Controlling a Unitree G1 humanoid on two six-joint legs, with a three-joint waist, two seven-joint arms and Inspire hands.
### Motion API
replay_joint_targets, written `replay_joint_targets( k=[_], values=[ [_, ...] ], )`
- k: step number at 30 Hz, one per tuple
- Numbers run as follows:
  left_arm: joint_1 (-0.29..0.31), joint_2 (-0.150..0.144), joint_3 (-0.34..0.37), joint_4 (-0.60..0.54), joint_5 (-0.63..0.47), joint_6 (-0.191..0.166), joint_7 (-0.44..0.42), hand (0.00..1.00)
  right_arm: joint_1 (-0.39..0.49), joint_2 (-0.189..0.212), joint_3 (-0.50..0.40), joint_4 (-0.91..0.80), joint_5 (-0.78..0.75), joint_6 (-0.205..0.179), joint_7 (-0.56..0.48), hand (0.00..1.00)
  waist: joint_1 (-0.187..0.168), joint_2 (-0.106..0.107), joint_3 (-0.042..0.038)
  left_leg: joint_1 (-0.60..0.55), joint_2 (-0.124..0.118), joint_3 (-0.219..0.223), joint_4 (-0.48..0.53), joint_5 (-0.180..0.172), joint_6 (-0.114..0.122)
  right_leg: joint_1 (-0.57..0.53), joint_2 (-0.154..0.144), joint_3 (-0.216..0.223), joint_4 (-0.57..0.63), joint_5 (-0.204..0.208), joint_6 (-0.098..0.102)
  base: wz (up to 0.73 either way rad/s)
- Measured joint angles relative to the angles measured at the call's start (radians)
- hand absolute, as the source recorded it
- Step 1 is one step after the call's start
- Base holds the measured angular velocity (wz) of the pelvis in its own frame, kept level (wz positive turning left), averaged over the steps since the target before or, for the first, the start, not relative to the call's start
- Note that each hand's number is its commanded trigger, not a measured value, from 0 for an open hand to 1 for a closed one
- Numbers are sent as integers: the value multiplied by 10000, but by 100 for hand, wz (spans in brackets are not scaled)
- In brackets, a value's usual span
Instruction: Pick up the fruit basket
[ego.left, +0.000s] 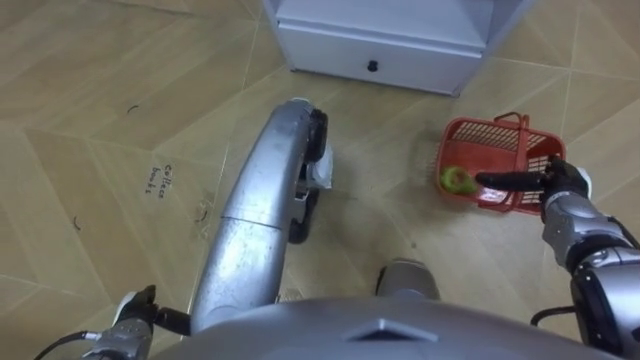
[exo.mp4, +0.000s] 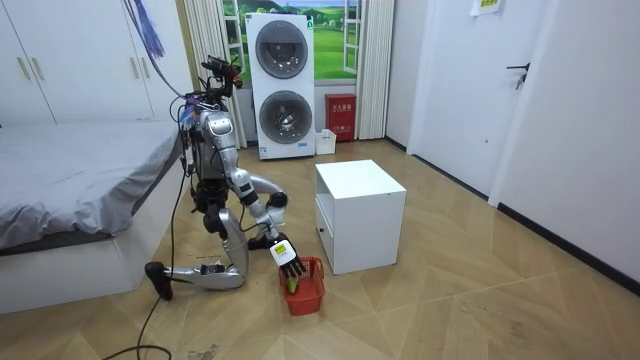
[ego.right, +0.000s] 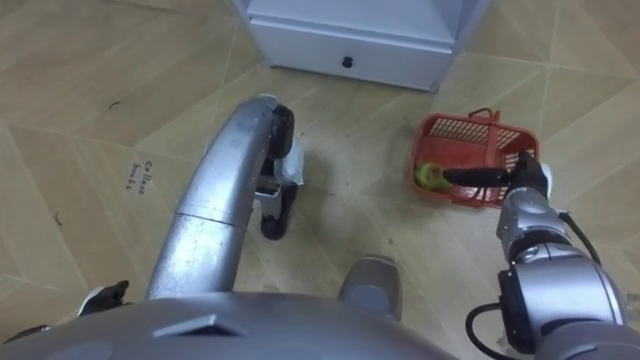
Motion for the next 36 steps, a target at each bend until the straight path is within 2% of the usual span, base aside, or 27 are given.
replay_joint_targets(
  k=[5, 8, 10, 11, 12, 28, 36],
  values=[
    [0, -4, -202, 18, 0, 0, -14, 0, -11, -1, -5, 61, 0, 96, 37, 0, 251, 101, 9, -115, 96, 27, 0, 32, 15, -232, 26, 138, 109, -17, -9, -5],
    [1, -10, -414, 15, -8, 35, -113, 0, -151, -1, -5, 209, 3, 101, 96, 0, 286, 176, -3, -179, 110, 29, -1, 54, 18, -310, 30, 150, 137, -17, -9, 0],
    [-4, -15, -412, 14, -97, 43, -222, 0, -213, -1, -5, 210, 23, 101, 116, 57, 303, 220, 10, -224, 117, 29, -2, 73, 27, -356, 31, 156, 154, -18, -9, 0],
    [-4, -19, -411, 14, -151, 58, -239, 0, -217, -1, -5, 210, 59, 101, 119, 73, 330, 231, 9, -242, 123, 34, -1, 75, 31, -373, 29, 164, 158, -19, -7, 0],
    [-4, -18, -411, 14, -164, 60, -241, 0, -217, -1, -5, 211, 70, 101, 121, 99, 343, 233, 10, -247, 123, 34, 0, 76, 33, -376, 29, 164, 159, -19, -6, 0],
    [-2, -34, -468, 15, -196, 137, -404, 0, -219, -2, -3, 244, 163, 193, 198, 100, 466, 225, 34, -255, 115, 48, 6, 122, 67, -382, 24, 188, 208, -29, 2, 0],
    [-2, -330, -624, 38, -298, 140, -405, 0, -304, -2, -21, 250, 172, 193, 258, 100, 485, 200, 49, -255, 104, 61, -4, 131, 61, -439, 27, 249, 244, -38, 18, -1]
  ],
)
